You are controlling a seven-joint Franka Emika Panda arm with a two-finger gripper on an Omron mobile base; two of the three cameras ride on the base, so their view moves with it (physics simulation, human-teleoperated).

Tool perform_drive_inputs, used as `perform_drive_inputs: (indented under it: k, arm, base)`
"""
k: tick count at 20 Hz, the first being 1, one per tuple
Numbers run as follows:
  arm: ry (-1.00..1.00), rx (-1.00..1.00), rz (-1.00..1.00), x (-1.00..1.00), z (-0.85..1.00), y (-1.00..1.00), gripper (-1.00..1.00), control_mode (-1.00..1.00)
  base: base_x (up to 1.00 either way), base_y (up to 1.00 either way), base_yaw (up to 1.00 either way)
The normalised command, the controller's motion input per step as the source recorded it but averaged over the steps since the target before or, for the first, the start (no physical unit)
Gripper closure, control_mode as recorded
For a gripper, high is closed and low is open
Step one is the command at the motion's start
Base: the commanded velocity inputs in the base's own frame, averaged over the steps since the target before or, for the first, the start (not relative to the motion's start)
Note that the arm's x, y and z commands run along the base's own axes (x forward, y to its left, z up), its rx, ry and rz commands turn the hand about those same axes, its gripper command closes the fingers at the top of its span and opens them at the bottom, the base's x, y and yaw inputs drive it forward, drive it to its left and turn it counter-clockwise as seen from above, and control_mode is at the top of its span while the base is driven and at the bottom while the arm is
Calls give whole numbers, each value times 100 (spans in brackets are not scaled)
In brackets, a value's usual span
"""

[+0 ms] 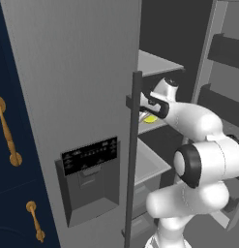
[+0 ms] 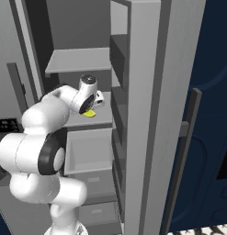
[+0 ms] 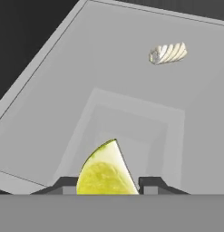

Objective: Grab a lemon wedge from the fridge and one ice cube from the ice bowl, and put them in the glass of lemonade.

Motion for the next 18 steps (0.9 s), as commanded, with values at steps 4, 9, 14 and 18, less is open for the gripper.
perform_drive_inputs:
  k: [4,9,14,18]
  arm:
    - [0,0,-9,-47,74,-14,100,-100]
    - [2,0,-13,-72,44,-35,100,-100]
    - [8,0,-13,-81,30,-19,100,-100]
    - [8,-4,-12,-77,38,2,100,-100]
  base:
    - [0,0,0]
    - [0,0,0]
    - [0,0,0]
    - [0,0,0]
